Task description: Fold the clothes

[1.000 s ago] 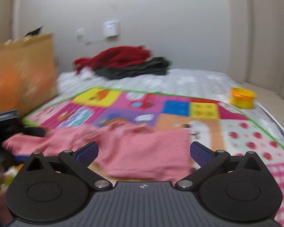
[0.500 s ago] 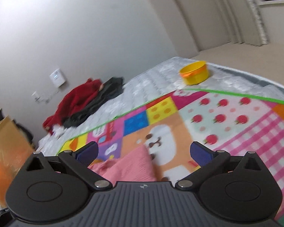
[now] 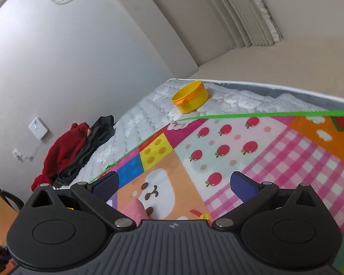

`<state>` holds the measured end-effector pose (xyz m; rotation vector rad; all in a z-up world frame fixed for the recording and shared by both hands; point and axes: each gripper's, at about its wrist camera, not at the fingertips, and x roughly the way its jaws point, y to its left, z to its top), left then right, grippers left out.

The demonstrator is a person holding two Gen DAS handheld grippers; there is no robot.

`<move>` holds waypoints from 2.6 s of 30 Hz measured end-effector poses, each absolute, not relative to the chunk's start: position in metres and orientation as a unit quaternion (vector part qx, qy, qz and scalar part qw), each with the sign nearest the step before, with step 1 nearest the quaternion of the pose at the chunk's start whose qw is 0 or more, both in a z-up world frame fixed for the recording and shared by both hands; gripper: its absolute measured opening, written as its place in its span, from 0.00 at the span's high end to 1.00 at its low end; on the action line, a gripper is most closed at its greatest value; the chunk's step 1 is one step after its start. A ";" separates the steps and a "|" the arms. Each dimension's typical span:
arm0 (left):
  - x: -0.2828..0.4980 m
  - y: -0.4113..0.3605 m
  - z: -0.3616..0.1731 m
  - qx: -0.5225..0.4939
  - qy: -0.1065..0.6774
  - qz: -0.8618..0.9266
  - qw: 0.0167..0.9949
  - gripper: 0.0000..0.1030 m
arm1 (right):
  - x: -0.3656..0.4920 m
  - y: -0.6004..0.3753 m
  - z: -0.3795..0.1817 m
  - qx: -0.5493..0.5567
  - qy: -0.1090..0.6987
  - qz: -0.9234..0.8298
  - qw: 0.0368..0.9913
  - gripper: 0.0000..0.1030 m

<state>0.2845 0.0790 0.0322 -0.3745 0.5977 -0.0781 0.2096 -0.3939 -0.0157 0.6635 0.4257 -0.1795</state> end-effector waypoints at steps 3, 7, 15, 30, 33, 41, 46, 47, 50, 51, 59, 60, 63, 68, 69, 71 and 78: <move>0.280 0.024 0.042 -0.138 0.281 -0.102 0.944 0.86 | 0.207 -0.396 -0.015 0.324 0.204 -0.089 0.920 0.00; 0.266 -0.020 0.023 -0.079 0.304 -0.152 0.937 0.78 | 0.209 -0.393 -0.015 0.301 0.205 -0.087 0.927 0.00; 0.232 -0.071 -0.025 0.021 0.353 -0.219 0.910 0.28 | 0.225 -0.388 -0.031 0.293 0.261 -0.067 0.917 0.00; 0.257 0.056 -0.044 -0.224 0.331 -0.141 0.906 0.05 | 0.263 -0.312 -0.090 0.158 0.464 -0.055 0.870 0.00; 0.263 0.064 -0.049 -0.213 0.351 -0.122 0.904 0.05 | 0.263 -0.291 -0.093 0.087 0.476 -0.062 0.873 0.00; 0.263 0.041 -0.059 -0.018 0.364 -0.082 0.927 0.01 | 0.236 -0.279 -0.034 0.103 0.303 -0.020 0.947 0.00; 0.259 0.027 -0.062 0.022 0.362 -0.110 0.925 0.01 | 0.270 -0.252 -0.025 0.076 0.311 0.004 0.947 0.19; 0.259 0.028 -0.062 0.019 0.362 -0.113 0.925 0.01 | 0.280 -0.249 -0.028 0.079 0.322 0.004 0.944 0.26; 0.260 0.032 -0.062 0.005 0.366 -0.112 0.924 0.00 | 0.298 -0.234 -0.047 0.053 0.373 0.016 0.926 0.64; 0.261 0.033 -0.062 0.000 0.367 -0.112 0.924 0.00 | 0.302 -0.229 -0.052 0.043 0.386 0.021 0.921 0.69; 0.266 0.044 -0.063 -0.038 0.376 -0.108 0.920 0.00 | 0.295 -0.225 -0.001 0.037 0.298 0.048 0.953 0.82; 0.266 0.045 -0.063 -0.039 0.377 -0.108 0.919 0.00 | 0.296 -0.227 0.000 0.034 0.296 0.045 0.953 0.82; 0.268 0.043 -0.067 -0.034 0.382 -0.107 0.917 0.00 | 0.306 -0.232 -0.034 0.006 0.351 0.022 0.936 0.79; 0.271 0.045 -0.073 -0.037 0.394 -0.102 0.912 0.00 | 0.303 -0.248 -0.066 0.010 0.376 0.003 0.927 0.46; 0.271 0.046 -0.074 -0.039 0.397 -0.102 0.911 0.00 | 0.300 -0.252 -0.064 0.021 0.372 0.001 0.928 0.44; 0.272 0.046 -0.076 -0.041 0.399 -0.100 0.910 0.00 | 0.295 -0.252 -0.052 0.008 0.350 0.003 0.937 0.42; 0.269 0.055 -0.065 -0.085 0.364 -0.115 0.920 0.00 | 0.277 -0.238 -0.027 -0.002 0.310 0.081 0.947 0.56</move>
